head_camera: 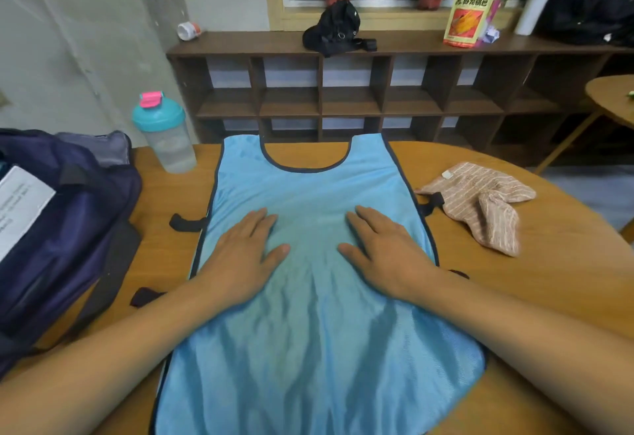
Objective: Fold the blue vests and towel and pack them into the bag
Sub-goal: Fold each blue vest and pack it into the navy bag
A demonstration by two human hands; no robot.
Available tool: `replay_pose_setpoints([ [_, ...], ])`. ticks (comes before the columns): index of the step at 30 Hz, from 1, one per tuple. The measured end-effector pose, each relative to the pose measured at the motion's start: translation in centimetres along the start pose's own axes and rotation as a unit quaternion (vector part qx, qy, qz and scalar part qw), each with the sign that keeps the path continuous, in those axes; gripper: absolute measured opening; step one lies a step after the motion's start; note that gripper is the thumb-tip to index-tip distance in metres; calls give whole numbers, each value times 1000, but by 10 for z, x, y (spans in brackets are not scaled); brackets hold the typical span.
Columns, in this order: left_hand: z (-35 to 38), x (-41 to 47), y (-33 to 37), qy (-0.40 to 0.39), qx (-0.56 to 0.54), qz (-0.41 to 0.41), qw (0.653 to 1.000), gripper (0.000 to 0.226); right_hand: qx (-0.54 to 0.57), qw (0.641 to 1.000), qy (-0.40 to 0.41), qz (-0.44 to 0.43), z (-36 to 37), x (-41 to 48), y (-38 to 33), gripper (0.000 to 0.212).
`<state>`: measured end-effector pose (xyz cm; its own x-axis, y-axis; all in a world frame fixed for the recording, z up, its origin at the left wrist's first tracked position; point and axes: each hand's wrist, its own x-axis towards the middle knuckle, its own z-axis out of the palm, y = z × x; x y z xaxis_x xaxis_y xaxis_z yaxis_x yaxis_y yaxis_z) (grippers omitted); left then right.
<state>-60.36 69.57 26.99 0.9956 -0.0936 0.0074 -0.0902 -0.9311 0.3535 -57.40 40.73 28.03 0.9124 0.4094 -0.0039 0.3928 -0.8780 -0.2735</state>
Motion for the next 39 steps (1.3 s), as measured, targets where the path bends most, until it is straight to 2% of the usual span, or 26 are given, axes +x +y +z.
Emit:
replay_pose_setpoints([
  [5, 0, 2, -4, -4, 47, -9, 999, 76, -46, 999, 11, 12, 9, 6, 10, 80],
  [11, -9, 32, -4, -21, 63, -9, 998, 77, -17, 999, 24, 29, 1, 34, 14, 75],
  [14, -13, 30, -3, -13, 54, 1, 998, 76, 21, 997, 77, 16, -10, 25, 8, 64],
  [16, -15, 24, 3, 14, 49, 21, 998, 74, 43, 991, 125, 1, -23, 12, 10, 50],
  [19, -15, 6, 32, 30, 24, 68, 997, 58, 67, 983, 173, -12, -40, -12, 22, 33],
  [24, -3, -37, 100, 5, -14, 220, 975, 40, 96, 971, 219, -4, -47, -67, 47, 21],
  [27, 7, -56, 142, -10, -45, 293, 955, 39, 106, 967, 231, 18, -42, -97, 61, 16],
  [31, 27, -74, 185, -10, -45, 373, 926, 49, 127, 956, 263, 41, -24, -123, 74, 16],
  [34, 45, -78, 197, 1, -29, 389, 921, 45, 133, 951, 273, 50, -17, -128, 76, 16],
  [39, 50, -80, 194, 38, -63, 346, 935, 14, 150, 944, 288, 61, -17, -125, 75, 18],
])
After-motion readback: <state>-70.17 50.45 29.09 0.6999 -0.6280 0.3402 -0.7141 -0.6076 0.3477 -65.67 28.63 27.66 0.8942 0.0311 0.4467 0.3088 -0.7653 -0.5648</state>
